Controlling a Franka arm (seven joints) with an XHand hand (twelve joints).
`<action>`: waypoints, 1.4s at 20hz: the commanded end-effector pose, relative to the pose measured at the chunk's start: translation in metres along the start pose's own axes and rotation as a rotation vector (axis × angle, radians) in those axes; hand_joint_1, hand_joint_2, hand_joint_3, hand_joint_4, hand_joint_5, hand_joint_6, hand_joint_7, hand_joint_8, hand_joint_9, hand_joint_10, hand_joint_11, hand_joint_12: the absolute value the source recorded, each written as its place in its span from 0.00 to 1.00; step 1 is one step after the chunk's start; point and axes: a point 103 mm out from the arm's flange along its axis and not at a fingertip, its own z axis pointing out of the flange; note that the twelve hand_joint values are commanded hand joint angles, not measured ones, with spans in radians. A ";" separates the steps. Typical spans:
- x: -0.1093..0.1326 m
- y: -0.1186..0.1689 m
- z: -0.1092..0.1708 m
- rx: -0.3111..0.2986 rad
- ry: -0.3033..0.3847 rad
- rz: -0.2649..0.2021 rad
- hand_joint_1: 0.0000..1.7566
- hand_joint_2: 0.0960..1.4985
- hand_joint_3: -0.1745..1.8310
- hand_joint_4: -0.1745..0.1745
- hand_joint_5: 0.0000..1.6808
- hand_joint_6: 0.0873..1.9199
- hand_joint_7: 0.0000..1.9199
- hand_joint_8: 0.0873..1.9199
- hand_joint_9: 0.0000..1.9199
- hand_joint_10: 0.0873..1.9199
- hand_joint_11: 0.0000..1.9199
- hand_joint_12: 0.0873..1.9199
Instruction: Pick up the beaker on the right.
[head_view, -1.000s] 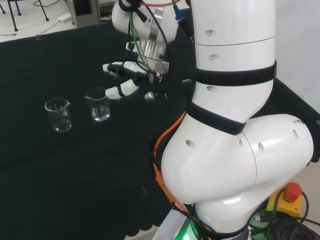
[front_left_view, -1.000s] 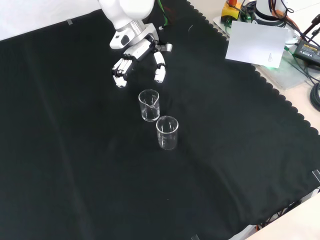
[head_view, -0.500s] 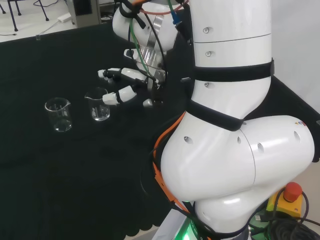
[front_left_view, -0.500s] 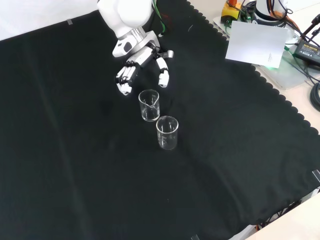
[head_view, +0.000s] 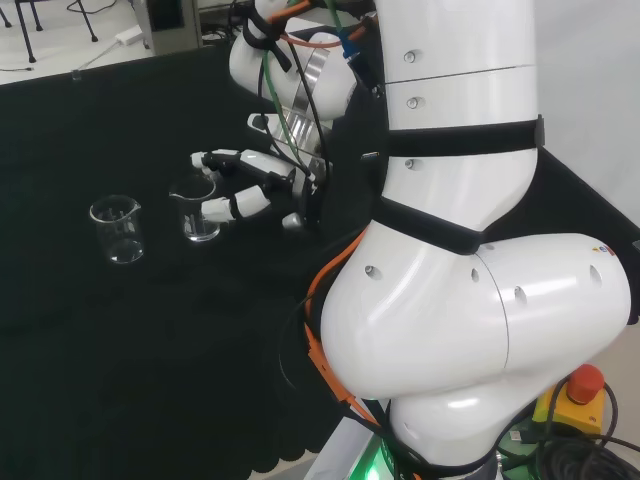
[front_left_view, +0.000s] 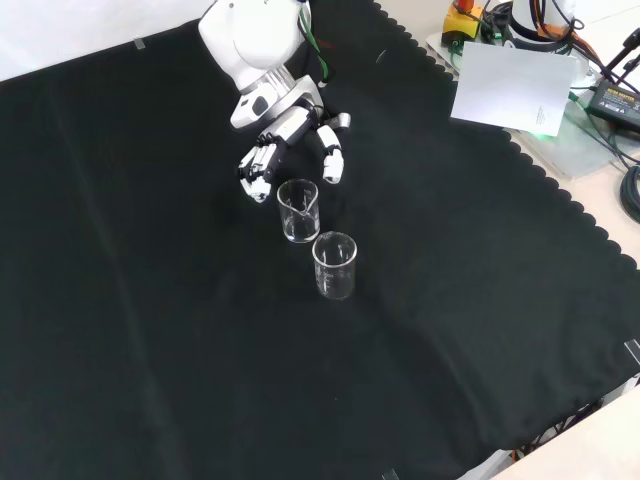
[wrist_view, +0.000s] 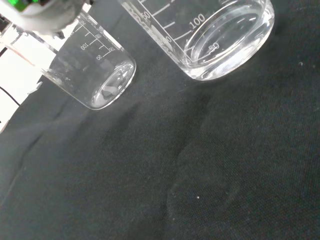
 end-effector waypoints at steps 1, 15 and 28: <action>-0.003 0.007 0.005 -0.028 0.005 -0.013 0.43 0.30 0.35 0.40 0.19 0.00 0.14 0.26 0.19 0.28 0.00 0.60; -0.007 0.016 0.008 -0.062 0.033 -0.025 0.46 0.30 0.36 0.41 0.22 0.00 0.14 0.25 0.18 0.27 0.00 0.59; -0.011 0.021 0.014 -0.062 0.048 -0.034 0.46 0.30 0.37 0.41 0.23 0.00 0.15 0.25 0.19 0.27 0.00 0.59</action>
